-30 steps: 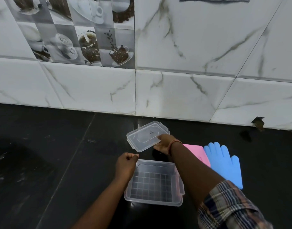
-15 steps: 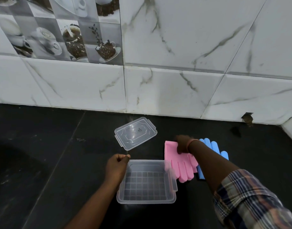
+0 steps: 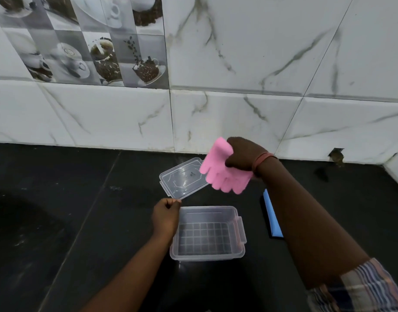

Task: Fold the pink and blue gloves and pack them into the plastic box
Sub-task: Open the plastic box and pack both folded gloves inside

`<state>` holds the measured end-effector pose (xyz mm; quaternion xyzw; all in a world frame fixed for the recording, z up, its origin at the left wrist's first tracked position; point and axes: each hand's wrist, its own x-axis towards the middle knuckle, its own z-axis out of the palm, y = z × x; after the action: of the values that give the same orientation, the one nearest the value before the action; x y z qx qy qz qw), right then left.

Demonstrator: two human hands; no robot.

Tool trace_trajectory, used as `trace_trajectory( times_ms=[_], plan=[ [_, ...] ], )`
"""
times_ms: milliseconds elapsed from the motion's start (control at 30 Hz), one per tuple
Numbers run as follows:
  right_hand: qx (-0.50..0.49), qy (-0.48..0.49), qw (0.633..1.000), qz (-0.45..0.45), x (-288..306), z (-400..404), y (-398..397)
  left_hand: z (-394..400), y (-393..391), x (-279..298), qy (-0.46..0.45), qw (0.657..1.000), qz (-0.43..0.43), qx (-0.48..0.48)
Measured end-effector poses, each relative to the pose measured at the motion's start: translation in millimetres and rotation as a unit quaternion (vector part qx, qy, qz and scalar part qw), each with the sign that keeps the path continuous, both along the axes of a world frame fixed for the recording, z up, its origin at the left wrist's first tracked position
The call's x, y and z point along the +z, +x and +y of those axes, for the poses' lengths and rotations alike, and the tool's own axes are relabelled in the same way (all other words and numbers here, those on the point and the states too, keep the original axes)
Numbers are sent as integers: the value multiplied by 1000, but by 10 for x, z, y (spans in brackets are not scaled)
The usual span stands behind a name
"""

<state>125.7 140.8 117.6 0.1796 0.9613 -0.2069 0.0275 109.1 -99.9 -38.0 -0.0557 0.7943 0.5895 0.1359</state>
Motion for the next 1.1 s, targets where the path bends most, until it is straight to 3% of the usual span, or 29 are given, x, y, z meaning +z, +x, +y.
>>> trace_trajectory(
  times_ms=[100,167,200,300,333,367,433,600,733,800,933,1100],
  plan=[
    [-43,-188,977,85,125,-123,218,-1,-15,182,36,997,54,34],
    [-75,-394,911,100,52,-217,401,-17,-12,356,150,988,23,16],
    [-86,-484,865,102,-30,-266,487,-37,-8,428,234,971,-40,-13],
    [-113,-643,752,86,-359,-415,705,-163,-60,515,409,861,-283,-109],
    [-118,-667,732,72,-480,-465,772,-211,-64,499,443,824,-330,-126],
    [-127,-679,720,57,-602,-518,834,-251,-67,469,452,810,-351,-132],
    [-163,-666,727,27,-812,-604,933,-262,-36,409,409,831,-351,-135],
    [-242,-561,791,-32,-1098,-649,1024,-209,73,292,249,911,-302,-131],
    [-246,-361,897,-70,-1163,-774,1040,-145,91,309,148,950,-241,-131],
    [-240,-266,931,-76,-1186,-835,1026,-94,123,302,83,966,-204,-139],
    [-227,-221,942,-107,-1116,-861,1017,-34,154,296,-2,978,-147,-147],
    [-190,-173,955,-150,-1069,-911,1001,-5,171,335,-125,964,-79,-220]
  ],
)
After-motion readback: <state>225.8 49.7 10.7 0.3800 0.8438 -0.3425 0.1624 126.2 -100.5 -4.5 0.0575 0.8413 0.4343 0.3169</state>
